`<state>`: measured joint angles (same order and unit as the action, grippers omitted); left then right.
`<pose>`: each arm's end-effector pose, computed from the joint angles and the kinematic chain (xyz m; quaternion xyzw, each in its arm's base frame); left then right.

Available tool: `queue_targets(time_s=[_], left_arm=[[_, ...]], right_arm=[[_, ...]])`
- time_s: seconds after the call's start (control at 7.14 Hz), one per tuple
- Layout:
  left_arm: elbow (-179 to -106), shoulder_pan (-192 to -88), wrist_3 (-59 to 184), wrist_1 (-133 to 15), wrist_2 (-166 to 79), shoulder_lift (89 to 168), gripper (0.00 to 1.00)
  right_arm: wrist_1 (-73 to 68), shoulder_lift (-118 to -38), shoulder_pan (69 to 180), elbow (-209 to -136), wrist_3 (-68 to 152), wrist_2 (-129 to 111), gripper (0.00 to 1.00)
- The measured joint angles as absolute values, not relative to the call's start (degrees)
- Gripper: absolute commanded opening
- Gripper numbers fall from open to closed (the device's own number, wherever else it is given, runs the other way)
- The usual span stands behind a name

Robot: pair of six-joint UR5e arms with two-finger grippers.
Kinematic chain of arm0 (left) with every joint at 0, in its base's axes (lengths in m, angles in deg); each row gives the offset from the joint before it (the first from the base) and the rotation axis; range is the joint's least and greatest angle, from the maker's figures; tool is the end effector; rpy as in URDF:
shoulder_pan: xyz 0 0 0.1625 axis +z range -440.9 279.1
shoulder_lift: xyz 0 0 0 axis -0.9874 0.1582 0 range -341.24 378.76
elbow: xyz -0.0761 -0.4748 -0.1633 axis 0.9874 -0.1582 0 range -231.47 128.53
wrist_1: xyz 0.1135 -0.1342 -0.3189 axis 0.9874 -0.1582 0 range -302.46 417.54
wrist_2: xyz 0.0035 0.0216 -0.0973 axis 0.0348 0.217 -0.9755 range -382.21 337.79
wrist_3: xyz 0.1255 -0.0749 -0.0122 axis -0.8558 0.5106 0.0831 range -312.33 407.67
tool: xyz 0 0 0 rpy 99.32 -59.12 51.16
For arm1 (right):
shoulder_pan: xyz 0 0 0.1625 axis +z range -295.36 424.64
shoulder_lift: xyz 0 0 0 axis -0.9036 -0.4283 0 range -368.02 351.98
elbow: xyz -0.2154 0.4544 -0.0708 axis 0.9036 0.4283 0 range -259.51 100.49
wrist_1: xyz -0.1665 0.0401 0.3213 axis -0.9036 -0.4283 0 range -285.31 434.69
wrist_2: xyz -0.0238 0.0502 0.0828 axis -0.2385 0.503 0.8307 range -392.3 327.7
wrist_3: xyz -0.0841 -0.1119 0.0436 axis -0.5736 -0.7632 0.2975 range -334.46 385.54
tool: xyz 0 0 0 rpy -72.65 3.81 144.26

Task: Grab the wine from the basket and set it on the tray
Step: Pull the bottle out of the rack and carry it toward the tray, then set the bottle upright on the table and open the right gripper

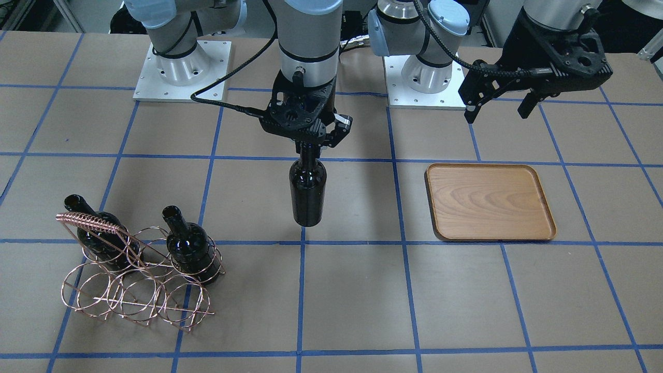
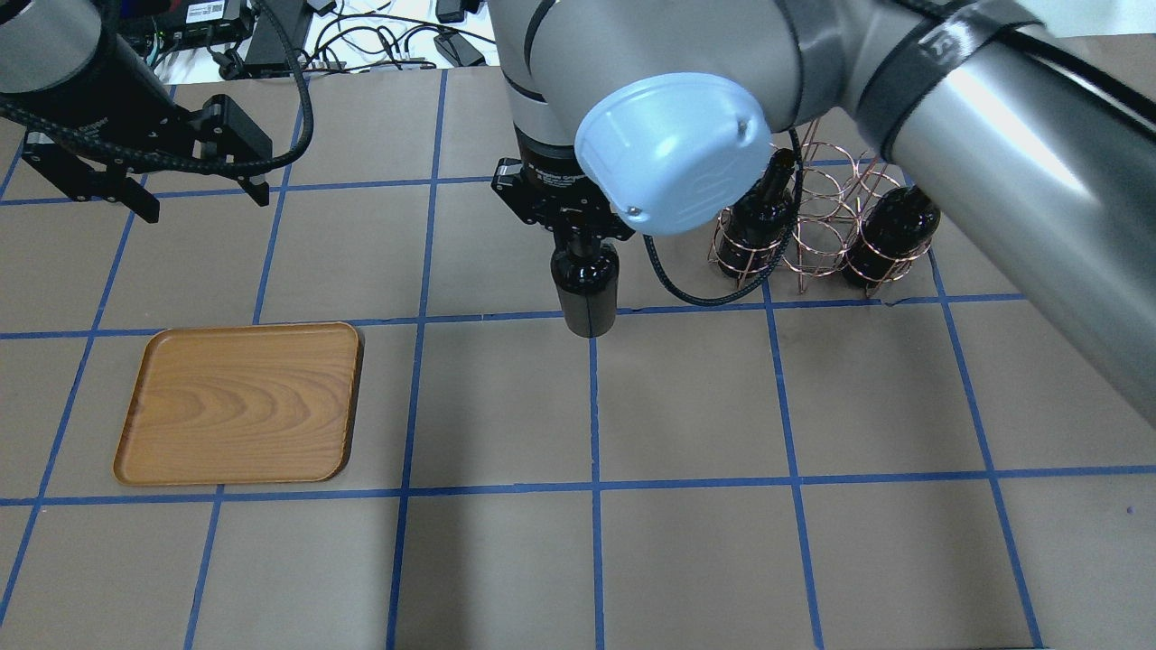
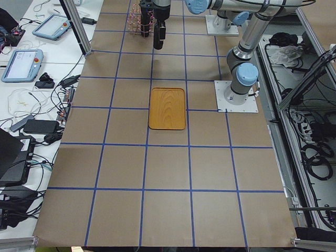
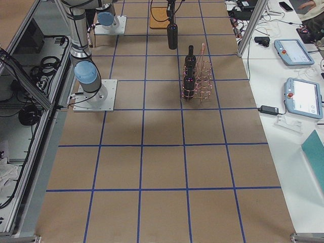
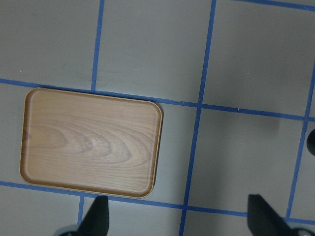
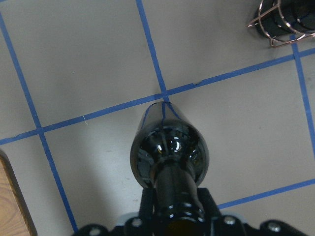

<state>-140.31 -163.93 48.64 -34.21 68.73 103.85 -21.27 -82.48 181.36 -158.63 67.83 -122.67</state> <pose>-0.0809 -0.4169 0.5656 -0.0694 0.9968 -0.0373 0.0102 0.3775 -0.4556 0.4799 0.1354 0.9907 -0.0111 0.0038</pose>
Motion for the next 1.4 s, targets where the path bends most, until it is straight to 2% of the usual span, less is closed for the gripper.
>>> queue_targets(time_s=[0.14, 0.28, 0.7, 0.84, 0.98, 1.12, 1.4], left_arm=[[-140.3, -163.9, 48.6, -34.2, 68.7, 103.9, 1.00], [-140.3, -163.9, 48.6, -34.1, 68.7, 103.9, 1.00], [-140.4, -163.9, 48.6, -34.1, 68.7, 104.1, 1.00], [-140.4, -163.9, 48.6, -34.1, 68.7, 104.1, 1.00], [-140.5, -163.9, 48.6, -34.2, 68.7, 104.1, 1.00], [-140.5, -164.0, 48.6, -34.2, 68.8, 104.1, 1.00], [-140.6, -164.0, 48.6, -34.3, 68.8, 104.1, 1.00]], right_arm=[[-22.2, -81.1, 182.3, -158.7, 68.8, -122.3, 0.19], [-22.9, -79.9, 182.6, -158.7, 69.2, -122.1, 0.28], [-23.6, -78.8, 183.0, -159.3, 69.3, -122.1, 0.28], [-23.6, -78.6, 183.0, -159.6, 69.1, -122.0, 0.47], [-23.6, -78.2, 183.0, -159.8, 68.8, -122.0, 0.84], [-24.5, -78.0, 183.0, -159.8, 68.5, -122.0, 1.00], [-28.1, -78.5, 182.4, -159.5, 66.9, -121.5, 1.00]])
